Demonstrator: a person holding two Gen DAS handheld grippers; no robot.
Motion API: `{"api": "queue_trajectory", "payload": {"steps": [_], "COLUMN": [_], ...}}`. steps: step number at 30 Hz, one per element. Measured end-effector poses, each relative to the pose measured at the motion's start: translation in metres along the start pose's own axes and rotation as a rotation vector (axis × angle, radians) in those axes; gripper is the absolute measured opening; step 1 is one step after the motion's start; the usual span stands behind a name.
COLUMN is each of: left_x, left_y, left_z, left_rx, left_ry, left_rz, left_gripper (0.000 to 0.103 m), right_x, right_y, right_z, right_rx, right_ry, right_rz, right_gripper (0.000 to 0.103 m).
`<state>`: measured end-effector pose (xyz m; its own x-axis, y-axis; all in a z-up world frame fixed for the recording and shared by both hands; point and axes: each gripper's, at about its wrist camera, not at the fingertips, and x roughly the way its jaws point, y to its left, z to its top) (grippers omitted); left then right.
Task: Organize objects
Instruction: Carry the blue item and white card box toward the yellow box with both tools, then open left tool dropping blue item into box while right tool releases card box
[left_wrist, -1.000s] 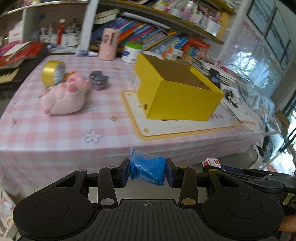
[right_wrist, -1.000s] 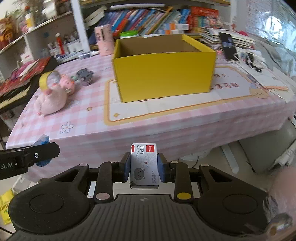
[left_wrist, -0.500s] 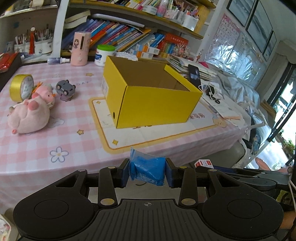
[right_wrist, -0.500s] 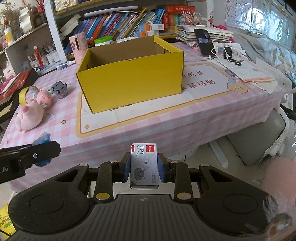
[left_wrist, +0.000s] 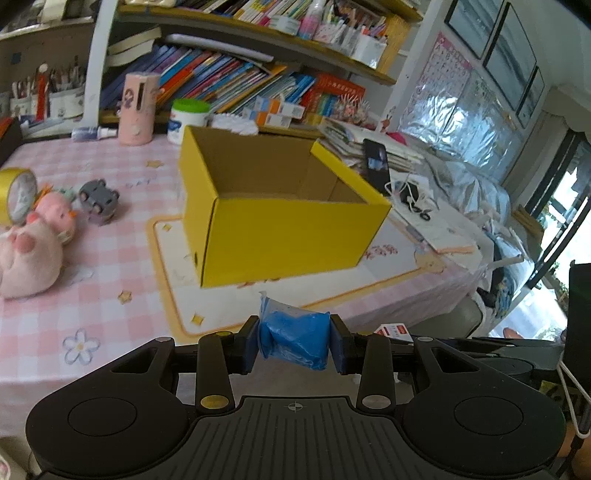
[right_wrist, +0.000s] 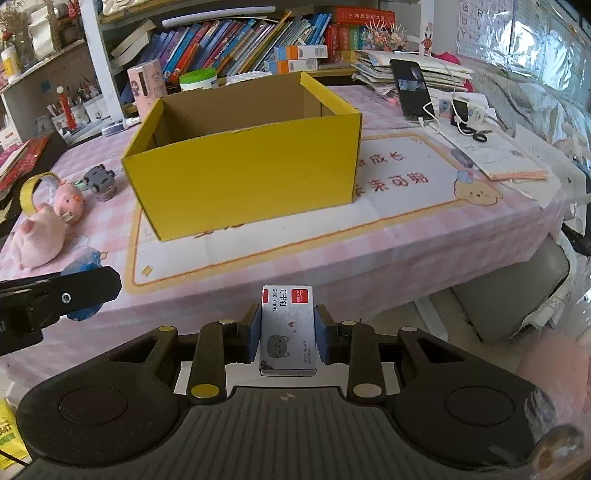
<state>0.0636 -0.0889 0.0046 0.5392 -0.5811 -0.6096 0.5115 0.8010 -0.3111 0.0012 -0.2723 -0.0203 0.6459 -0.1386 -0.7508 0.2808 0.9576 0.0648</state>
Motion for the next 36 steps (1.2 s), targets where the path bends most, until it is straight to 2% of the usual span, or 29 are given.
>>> {"api": "queue_trajectory", "payload": {"steps": [9,15,21,27,30,36], "left_x": [0.023,0.041,0.069,0.095,0.114,0.153], "left_y": [-0.011,-0.022,-0.029,-0.030,-0.028,-0.022], "left_z": [0.041,0.077,0.105,0.121,0.124,0.127], "left_rx": [0.002,0.016,0.010,0.010,0.014,0.047], "left_ry": [-0.080,-0.154,-0.175,-0.153,-0.109,-0.018], "left_rz": [0.021,0.041,0.098,0.180,0.231,0.324], "left_gripper": [0.037,0.037,0.037,0.037,0.037,0.037], "right_x": [0.014,0.023,0.040,0.068,0.084,0.129], "right_y": [-0.014,-0.026,-0.037,-0.041,-0.038,-0.018], "right_z": [0.045,0.091,0.140,0.184,0.200,0.227], "right_rx": [-0.047,-0.089,-0.128,-0.169,-0.221,-0.342], "right_ry": [-0.060,-0.141,-0.191,-0.186,-0.179,-0.092], "right_rz": [0.011,0.045,0.098,0.158,0.192,0.250], "right_gripper": [0.028,0.028,0.028,0.028,0.028,0.028]}}
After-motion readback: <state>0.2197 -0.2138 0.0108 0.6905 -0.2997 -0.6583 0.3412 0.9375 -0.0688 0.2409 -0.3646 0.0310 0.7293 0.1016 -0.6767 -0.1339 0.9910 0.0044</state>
